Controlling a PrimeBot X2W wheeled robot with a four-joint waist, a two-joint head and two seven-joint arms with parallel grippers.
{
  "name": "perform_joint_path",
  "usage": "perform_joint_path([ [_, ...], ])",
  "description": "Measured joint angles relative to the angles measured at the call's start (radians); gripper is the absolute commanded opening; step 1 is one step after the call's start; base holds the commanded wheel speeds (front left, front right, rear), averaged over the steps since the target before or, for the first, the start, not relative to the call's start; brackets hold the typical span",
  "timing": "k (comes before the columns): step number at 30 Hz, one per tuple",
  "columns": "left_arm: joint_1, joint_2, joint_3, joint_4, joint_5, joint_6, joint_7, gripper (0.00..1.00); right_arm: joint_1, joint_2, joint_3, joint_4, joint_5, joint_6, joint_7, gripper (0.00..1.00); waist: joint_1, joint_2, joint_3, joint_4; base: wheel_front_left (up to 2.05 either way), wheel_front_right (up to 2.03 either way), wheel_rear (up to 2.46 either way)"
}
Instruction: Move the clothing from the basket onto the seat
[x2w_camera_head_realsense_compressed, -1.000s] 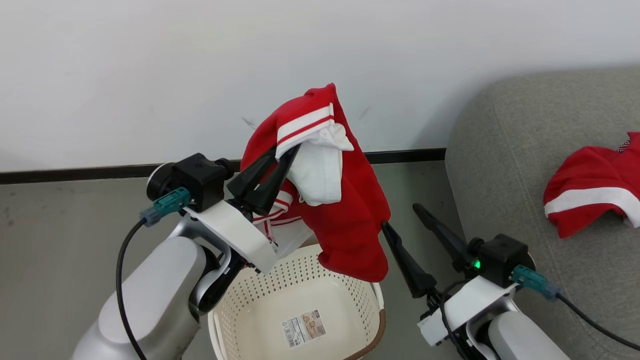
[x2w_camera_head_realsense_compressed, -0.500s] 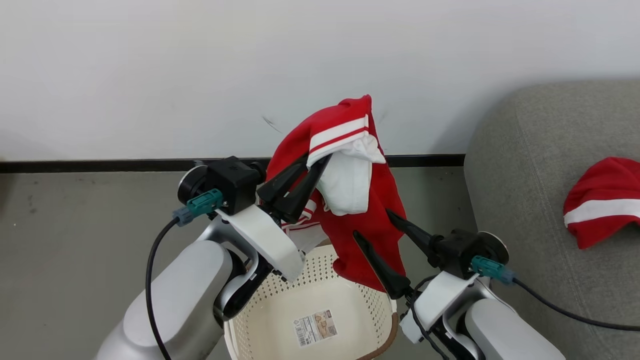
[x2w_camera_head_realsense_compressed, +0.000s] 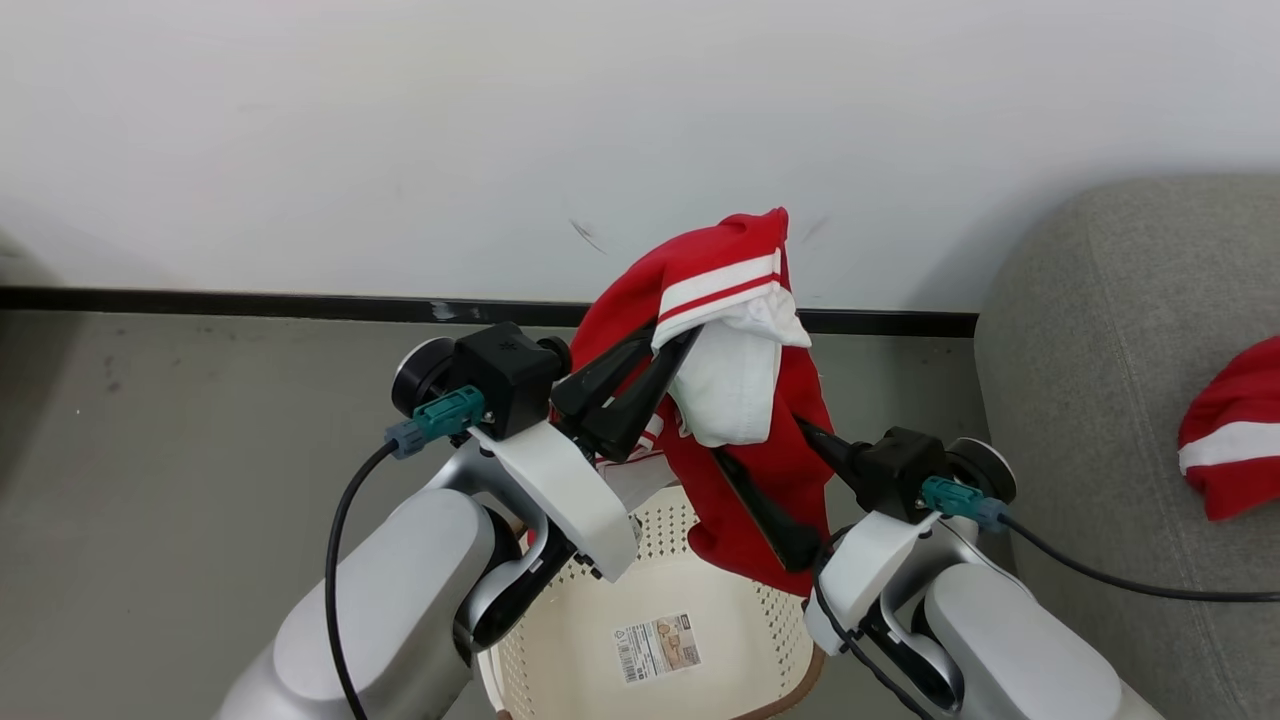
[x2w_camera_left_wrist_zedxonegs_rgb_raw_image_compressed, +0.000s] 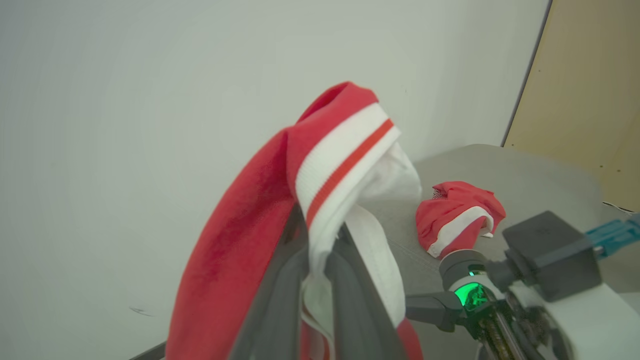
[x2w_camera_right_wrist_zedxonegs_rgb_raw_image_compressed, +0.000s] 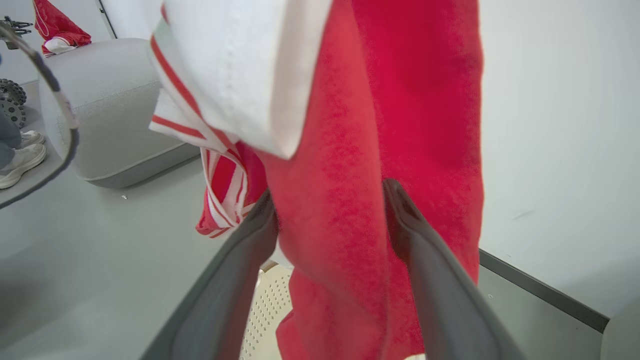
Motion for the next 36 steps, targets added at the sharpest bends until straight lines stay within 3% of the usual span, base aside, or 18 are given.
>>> perform_joint_path([
  [1,0.000,-0.001,-0.002,0.000,0.000,0.000,0.000,0.00,-0.005,0.001,0.000,0.012,0.000,0.000,0.000,0.56,0.0000,0.0000,0.000,0.004,0.00,0.00,0.00],
  [2,0.000,-0.002,-0.005,-0.001,0.000,-0.001,0.003,0.00,-0.010,0.001,0.000,0.020,0.000,0.000,0.000,0.36,-0.0001,0.0000,0.000,0.007,0.00,0.00,0.00],
  [3,0.000,-0.002,-0.006,-0.001,0.000,-0.001,0.008,0.00,-0.016,0.001,-0.003,0.028,0.000,0.000,0.000,0.06,0.0000,0.0000,0.000,0.011,0.00,0.00,0.00],
  [4,0.000,-0.002,-0.007,-0.001,0.000,-0.001,0.008,0.00,-0.024,0.003,-0.018,0.037,0.000,0.000,0.000,0.00,0.0000,0.0000,-0.001,0.017,0.00,0.00,0.00],
  [31,0.071,0.033,-0.002,0.021,-0.010,0.004,-0.003,0.00,-0.020,0.016,-0.231,-0.042,0.000,0.000,0.000,0.00,0.0000,-0.0001,-0.011,0.006,0.00,0.00,0.00],
  [32,0.075,0.033,-0.003,0.021,-0.010,0.004,-0.006,0.08,-0.015,0.016,-0.238,-0.051,0.000,0.000,0.000,0.00,0.0000,0.0000,-0.012,0.004,0.00,0.00,0.00],
  [33,0.079,0.033,-0.003,0.020,-0.010,0.004,-0.010,0.37,-0.011,0.014,-0.244,-0.056,-0.001,0.000,0.000,0.00,0.0000,0.0000,-0.013,0.002,0.00,0.00,0.00],
  [34,0.083,0.033,-0.003,0.019,-0.011,0.004,-0.012,0.75,-0.010,0.010,-0.252,-0.061,-0.001,0.000,0.000,0.00,0.0000,0.0000,-0.013,0.001,0.00,0.00,0.00],
  [35,0.089,0.033,-0.002,0.018,-0.011,0.004,-0.016,1.00,-0.010,0.003,-0.264,-0.067,-0.001,0.000,0.000,0.00,0.0000,0.0000,-0.014,-0.001,0.00,0.00,0.00],
  [36,0.096,0.033,0.000,0.017,-0.018,0.004,-0.021,1.00,-0.008,-0.005,-0.276,-0.074,-0.002,0.000,0.000,0.00,0.0000,-0.0001,-0.014,-0.003,0.00,0.00,0.00],
])
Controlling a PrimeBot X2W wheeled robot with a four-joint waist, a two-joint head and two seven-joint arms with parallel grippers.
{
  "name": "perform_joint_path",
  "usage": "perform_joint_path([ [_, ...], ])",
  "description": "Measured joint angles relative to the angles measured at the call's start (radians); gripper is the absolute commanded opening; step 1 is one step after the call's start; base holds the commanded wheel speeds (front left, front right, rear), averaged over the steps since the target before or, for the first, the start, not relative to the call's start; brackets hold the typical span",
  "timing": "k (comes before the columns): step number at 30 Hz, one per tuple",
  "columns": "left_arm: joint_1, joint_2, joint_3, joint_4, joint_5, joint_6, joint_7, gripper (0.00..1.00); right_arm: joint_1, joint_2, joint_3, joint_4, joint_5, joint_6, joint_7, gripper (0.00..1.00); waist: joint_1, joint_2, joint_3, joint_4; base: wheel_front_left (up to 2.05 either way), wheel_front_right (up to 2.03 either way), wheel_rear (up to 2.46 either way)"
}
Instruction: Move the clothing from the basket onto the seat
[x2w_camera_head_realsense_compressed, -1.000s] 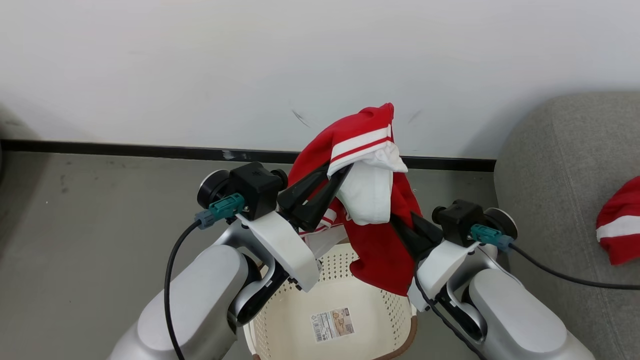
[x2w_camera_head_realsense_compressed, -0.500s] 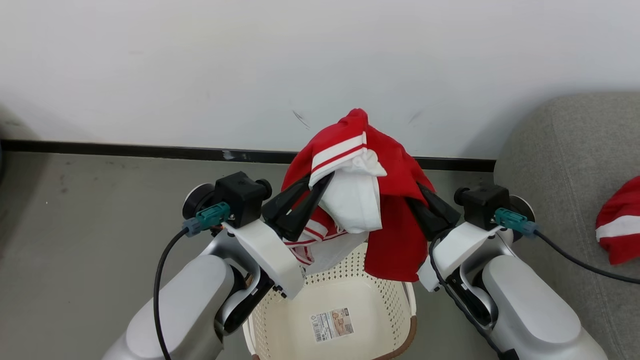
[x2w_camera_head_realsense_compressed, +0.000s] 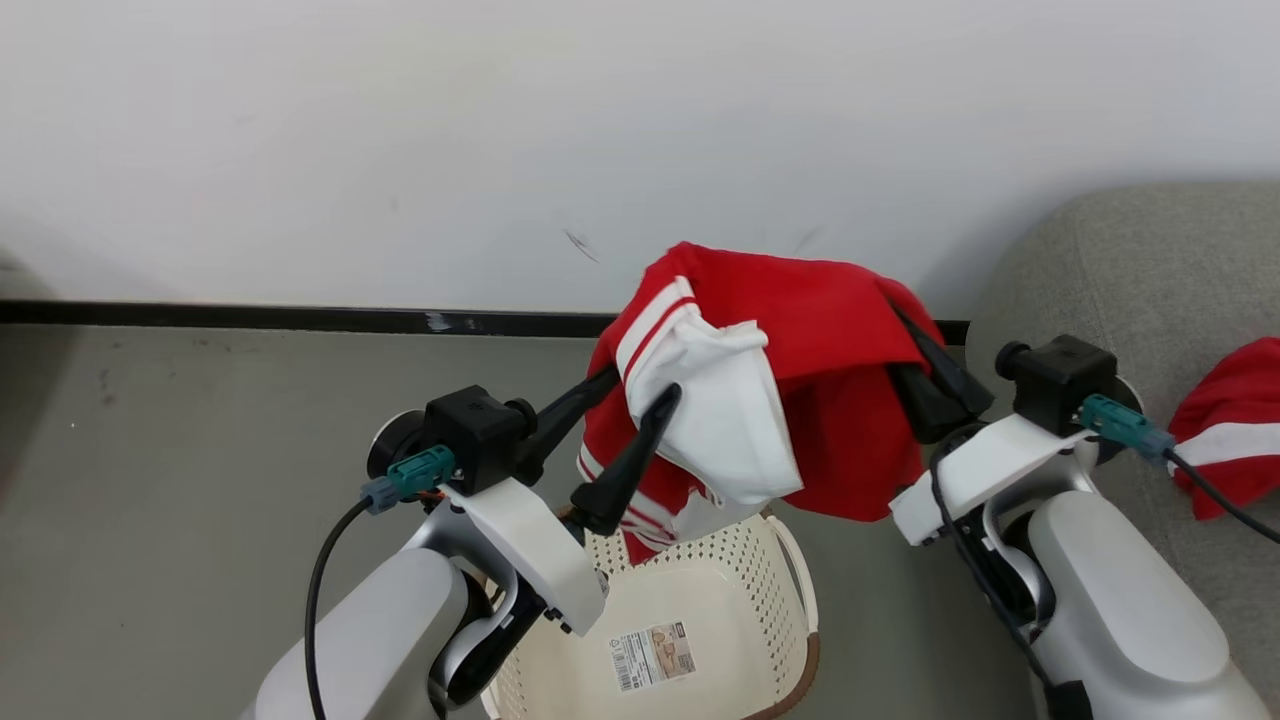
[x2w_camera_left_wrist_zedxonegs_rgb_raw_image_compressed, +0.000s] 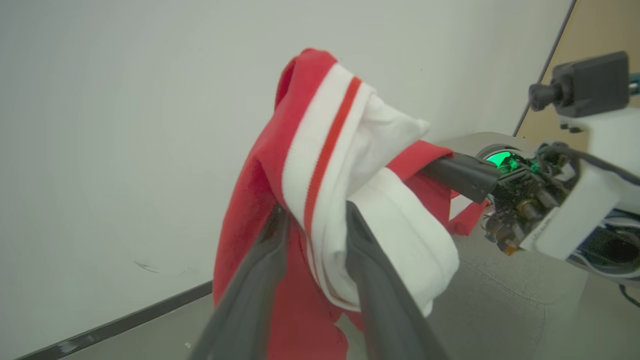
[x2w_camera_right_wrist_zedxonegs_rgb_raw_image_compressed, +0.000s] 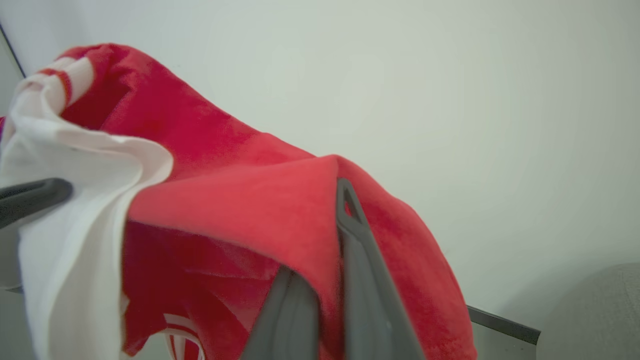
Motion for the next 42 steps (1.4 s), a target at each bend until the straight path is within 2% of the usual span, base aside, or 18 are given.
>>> perform_joint_path([
  [20,0.040,0.030,-0.019,-0.015,-0.007,0.004,-0.008,1.00,0.098,-0.036,-0.180,-0.139,-0.041,0.000,0.001,0.00,0.0000,0.0000,-0.001,-0.066,0.00,0.00,0.00],
  [27,0.040,0.038,-0.036,-0.017,0.012,-0.002,-0.007,1.00,0.154,-0.036,-0.276,-0.217,-0.046,0.000,0.001,0.00,0.0000,0.0000,0.008,-0.124,0.00,0.00,0.00],
  [42,0.039,0.048,-0.049,-0.017,0.021,-0.010,-0.007,1.00,0.241,-0.006,-0.354,-0.355,-0.086,0.000,0.001,0.00,0.0000,0.0000,0.022,-0.257,0.00,0.00,0.00],
])
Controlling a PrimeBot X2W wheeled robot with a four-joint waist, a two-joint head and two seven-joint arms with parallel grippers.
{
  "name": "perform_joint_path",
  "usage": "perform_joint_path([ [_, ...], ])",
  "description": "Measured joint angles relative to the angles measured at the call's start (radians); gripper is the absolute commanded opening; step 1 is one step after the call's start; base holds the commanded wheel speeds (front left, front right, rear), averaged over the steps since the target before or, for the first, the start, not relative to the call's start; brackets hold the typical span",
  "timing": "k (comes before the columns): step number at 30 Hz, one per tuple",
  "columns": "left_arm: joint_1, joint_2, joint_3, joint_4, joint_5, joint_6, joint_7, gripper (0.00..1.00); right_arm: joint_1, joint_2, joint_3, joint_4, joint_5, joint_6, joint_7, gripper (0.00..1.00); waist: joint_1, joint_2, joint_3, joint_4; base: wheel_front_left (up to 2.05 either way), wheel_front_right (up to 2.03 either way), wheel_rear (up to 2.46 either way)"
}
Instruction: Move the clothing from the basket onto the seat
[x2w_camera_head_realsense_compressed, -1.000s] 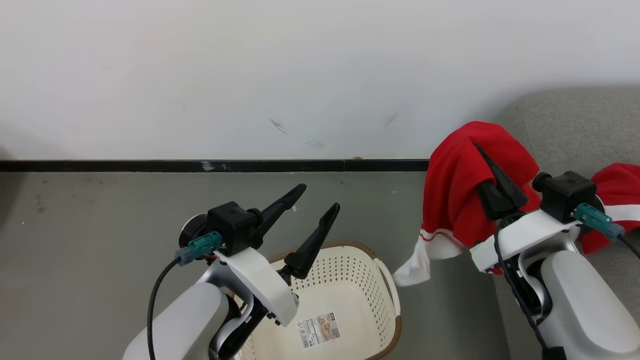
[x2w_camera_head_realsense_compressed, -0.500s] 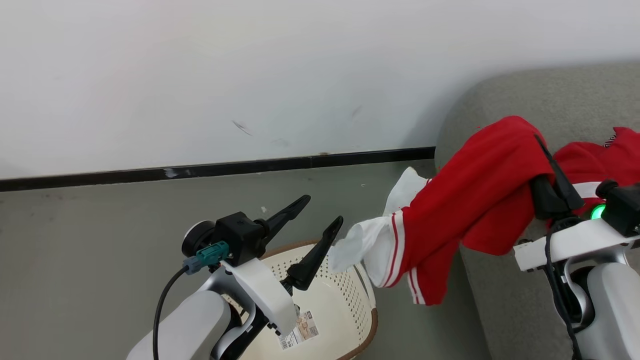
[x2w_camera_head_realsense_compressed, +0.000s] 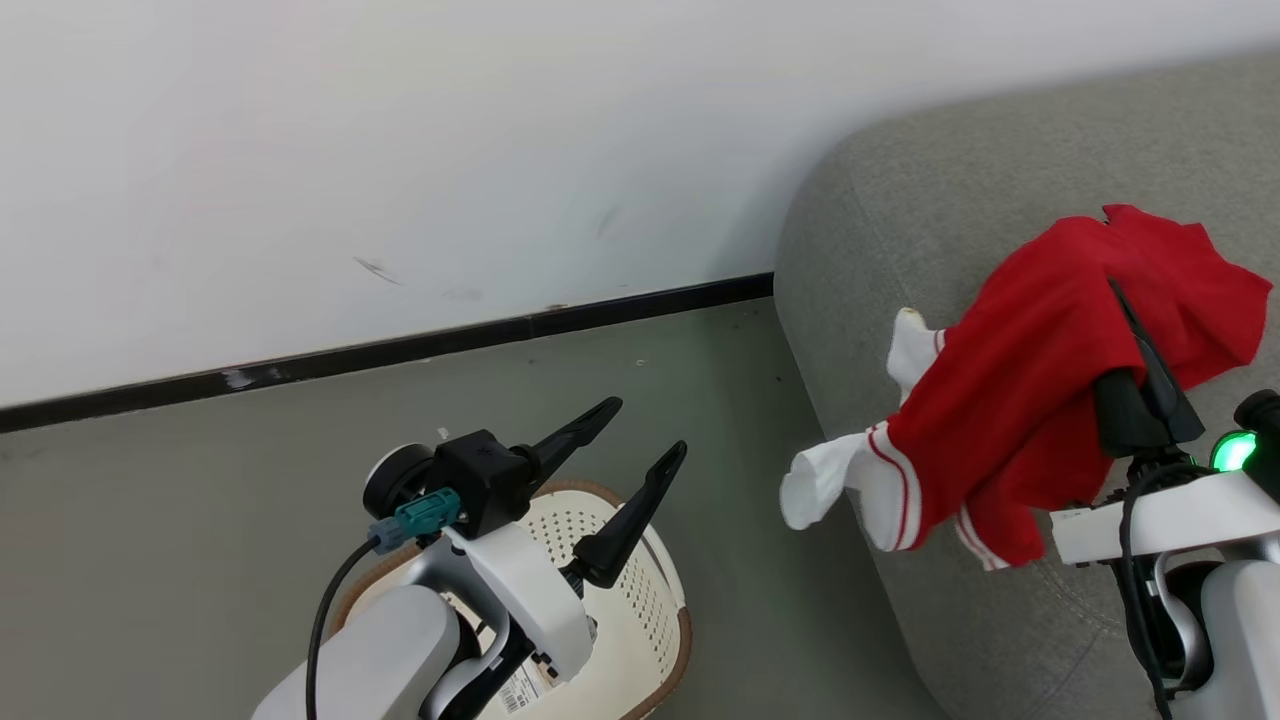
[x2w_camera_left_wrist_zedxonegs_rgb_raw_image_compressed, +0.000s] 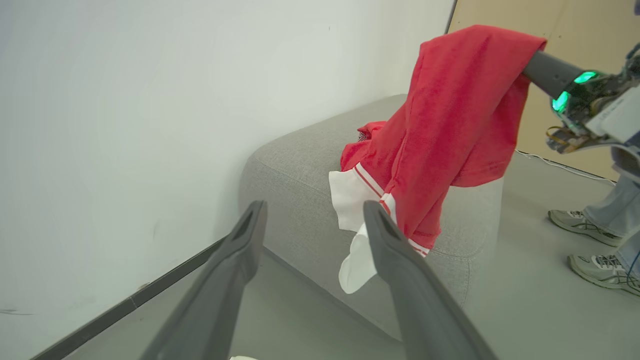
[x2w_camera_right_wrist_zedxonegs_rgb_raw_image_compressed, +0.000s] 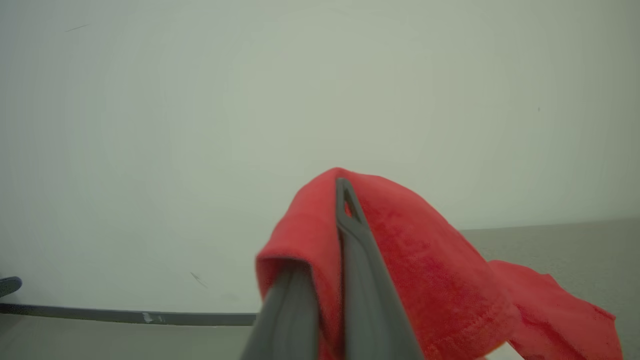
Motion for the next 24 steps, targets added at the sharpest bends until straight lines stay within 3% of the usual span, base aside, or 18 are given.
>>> perform_joint_path([
  [24,0.000,0.037,0.002,-0.016,0.019,0.008,-0.001,1.00,0.064,0.032,0.004,-0.085,-0.001,0.000,0.000,0.00,0.0000,0.0000,0.029,-0.204,0.00,0.00,0.00],
])
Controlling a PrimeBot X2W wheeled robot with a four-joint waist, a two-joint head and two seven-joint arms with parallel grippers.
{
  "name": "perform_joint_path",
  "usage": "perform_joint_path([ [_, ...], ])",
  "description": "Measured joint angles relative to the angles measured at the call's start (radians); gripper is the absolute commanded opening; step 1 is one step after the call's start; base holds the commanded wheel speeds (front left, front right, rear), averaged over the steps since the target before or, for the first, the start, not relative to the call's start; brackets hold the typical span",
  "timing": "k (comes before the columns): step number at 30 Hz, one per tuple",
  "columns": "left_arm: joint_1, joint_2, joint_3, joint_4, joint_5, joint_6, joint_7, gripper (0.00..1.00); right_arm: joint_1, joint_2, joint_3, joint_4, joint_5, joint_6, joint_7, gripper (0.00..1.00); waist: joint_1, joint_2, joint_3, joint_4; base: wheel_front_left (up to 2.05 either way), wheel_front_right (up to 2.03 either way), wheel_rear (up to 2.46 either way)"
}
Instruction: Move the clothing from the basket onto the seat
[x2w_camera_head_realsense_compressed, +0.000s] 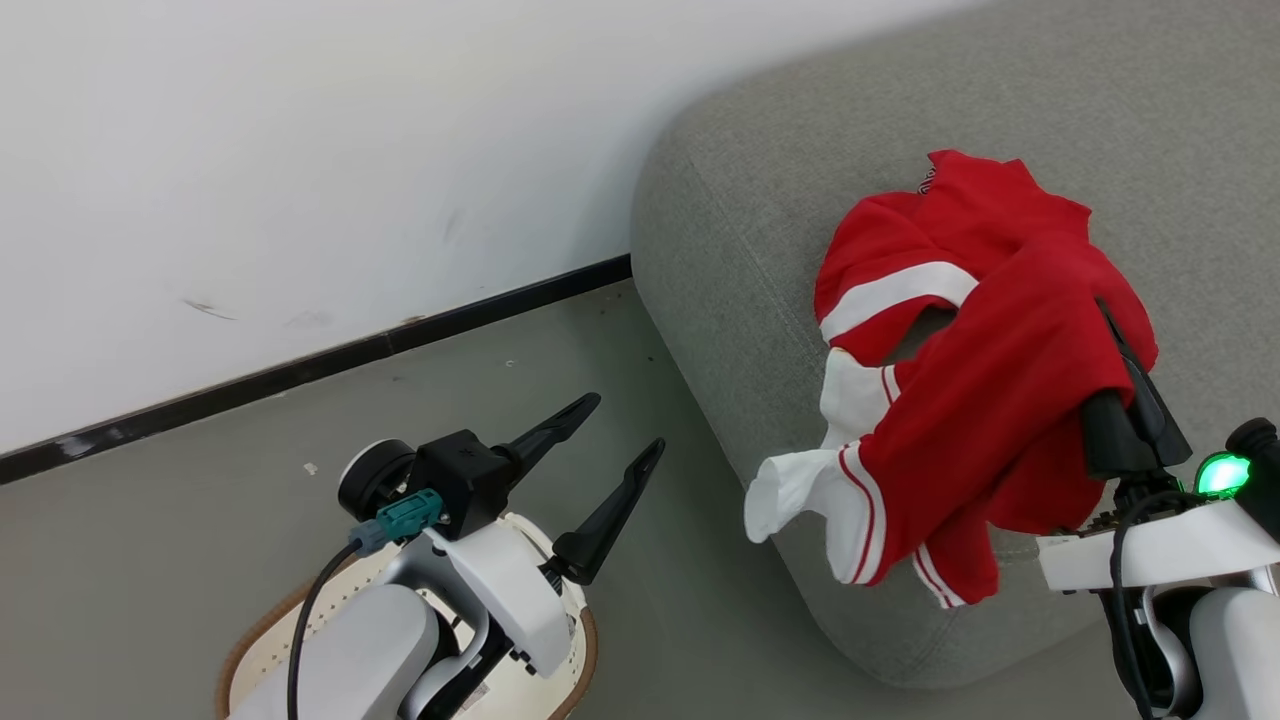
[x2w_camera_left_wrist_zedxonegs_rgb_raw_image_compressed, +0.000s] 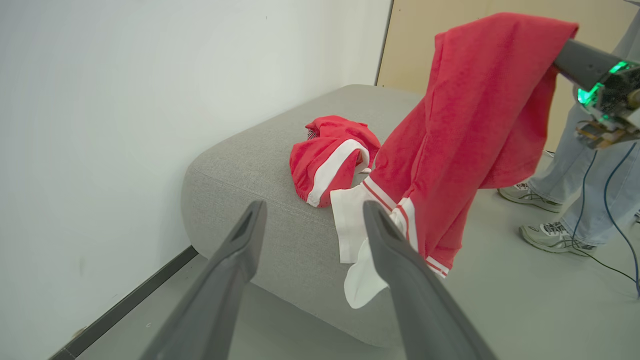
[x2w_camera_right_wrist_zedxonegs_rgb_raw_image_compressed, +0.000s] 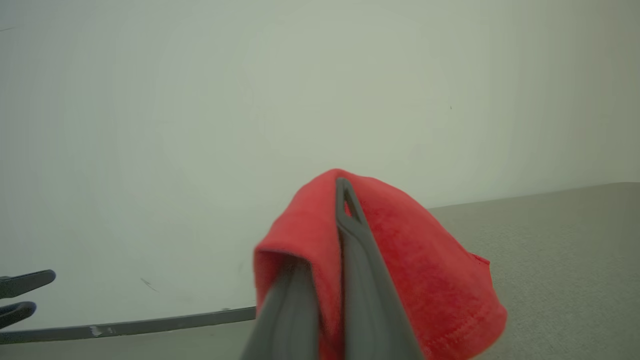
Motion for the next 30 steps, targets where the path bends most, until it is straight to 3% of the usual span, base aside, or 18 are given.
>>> perform_joint_path([
  [17,0.009,0.032,0.017,-0.031,0.007,0.028,0.001,1.00,-0.052,-0.002,0.093,-0.015,0.056,0.000,0.000,0.00,0.0000,0.0000,0.027,-0.084,0.00,0.00,0.00],
  [30,0.020,0.060,0.021,-0.063,0.009,0.037,0.012,1.00,-0.244,-0.135,0.112,-0.033,0.055,0.000,0.000,0.00,0.0000,0.0000,0.063,-0.082,0.00,0.00,0.00],
])
